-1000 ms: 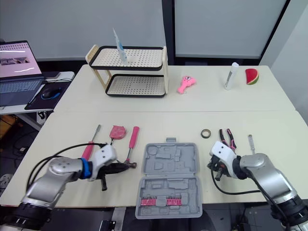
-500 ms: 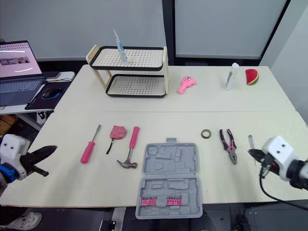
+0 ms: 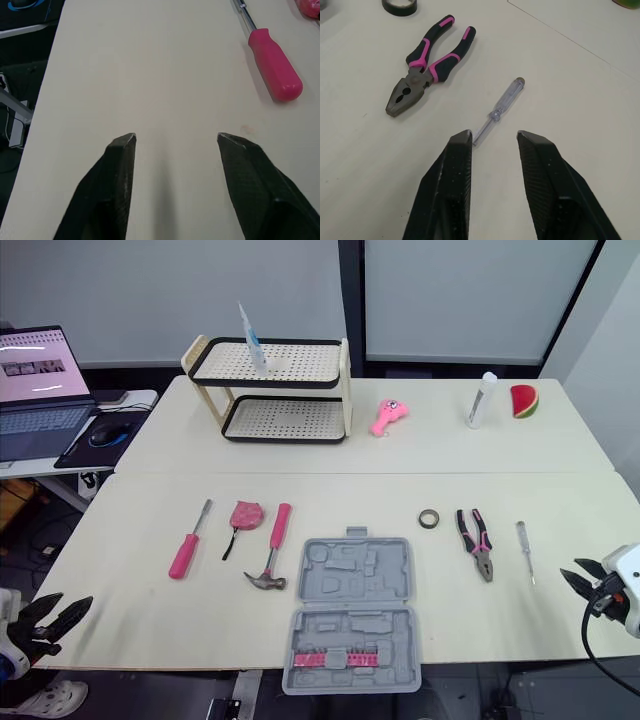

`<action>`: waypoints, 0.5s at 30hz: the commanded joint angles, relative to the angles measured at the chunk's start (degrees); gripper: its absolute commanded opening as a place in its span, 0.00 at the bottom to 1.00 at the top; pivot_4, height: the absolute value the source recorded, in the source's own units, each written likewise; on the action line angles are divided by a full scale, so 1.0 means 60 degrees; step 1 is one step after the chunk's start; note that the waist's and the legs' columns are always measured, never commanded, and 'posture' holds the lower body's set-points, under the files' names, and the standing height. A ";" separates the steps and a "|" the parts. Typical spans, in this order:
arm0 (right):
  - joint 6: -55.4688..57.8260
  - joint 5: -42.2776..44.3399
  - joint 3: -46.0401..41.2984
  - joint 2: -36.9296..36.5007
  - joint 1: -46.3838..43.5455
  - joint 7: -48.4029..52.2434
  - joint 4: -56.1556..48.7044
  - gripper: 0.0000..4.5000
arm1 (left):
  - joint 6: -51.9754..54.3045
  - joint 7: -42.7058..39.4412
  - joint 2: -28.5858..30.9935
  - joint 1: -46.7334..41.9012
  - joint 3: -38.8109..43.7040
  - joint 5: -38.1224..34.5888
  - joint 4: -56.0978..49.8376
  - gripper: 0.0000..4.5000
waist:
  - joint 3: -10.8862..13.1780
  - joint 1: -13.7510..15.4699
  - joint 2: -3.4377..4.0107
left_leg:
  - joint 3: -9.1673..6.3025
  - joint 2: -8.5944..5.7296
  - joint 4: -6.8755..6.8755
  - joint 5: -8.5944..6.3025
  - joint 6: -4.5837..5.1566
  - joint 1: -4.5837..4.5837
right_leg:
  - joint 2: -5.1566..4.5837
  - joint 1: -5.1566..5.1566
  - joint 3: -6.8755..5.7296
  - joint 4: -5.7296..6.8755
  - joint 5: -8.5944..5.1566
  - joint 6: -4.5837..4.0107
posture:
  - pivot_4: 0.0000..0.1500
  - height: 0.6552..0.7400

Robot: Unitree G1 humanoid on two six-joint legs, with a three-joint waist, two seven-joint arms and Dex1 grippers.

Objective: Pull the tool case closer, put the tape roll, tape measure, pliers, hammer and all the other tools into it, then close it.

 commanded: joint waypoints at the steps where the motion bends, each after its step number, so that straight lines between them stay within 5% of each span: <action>1: -0.0074 0.0180 -0.0074 -0.0182 -0.0027 0.0077 -0.0067 0.54 | -0.0045 0.0106 0.0030 0.0117 0.0309 -0.0255 -0.0341 0.84 | 0.0000 0.0003 -0.0001 | -0.0001 0.0000 0.0000 -0.0001 0.0001 0.0011 | 0.0000 0.0015 -0.0002 -0.0005 0.0000 0.0000 | 1.00 0.95; 3: -0.0076 0.0198 0.0000 -0.0241 -0.0065 0.0119 -0.0049 0.62 | -0.0020 0.0117 0.0037 0.0168 0.0306 -0.0313 -0.0406 0.98 | 0.0000 0.0003 -0.0001 | 0.0000 0.0000 -0.0003 -0.0003 0.0004 0.0029 | -0.0001 0.0035 -0.0001 -0.0011 0.0000 0.0000 | 1.00 0.95; 9: -0.0028 0.0232 0.0376 -0.0485 -0.0340 0.0268 -0.0285 0.96 | 0.0019 -0.0274 0.0095 0.0610 0.0180 -0.0447 -0.0994 1.00 | 0.0000 0.0000 -0.0001 | 0.0002 0.0000 -0.0006 -0.0004 0.0005 0.0035 | -0.0002 0.0036 0.0001 -0.0011 0.0000 0.0000 | 1.00 0.95; 15: 0.0478 0.0406 0.1489 -0.1145 -0.1137 0.0776 -0.1284 0.99 | -0.0022 -0.1324 0.0174 0.1051 -0.0694 -0.0464 -0.2702 1.00 | 0.0001 -0.0001 0.0002 | 0.0002 0.0000 -0.0007 -0.0004 0.0005 0.0036 | -0.0002 0.0037 0.0002 -0.0011 -0.0001 -0.0001 | 1.00 0.95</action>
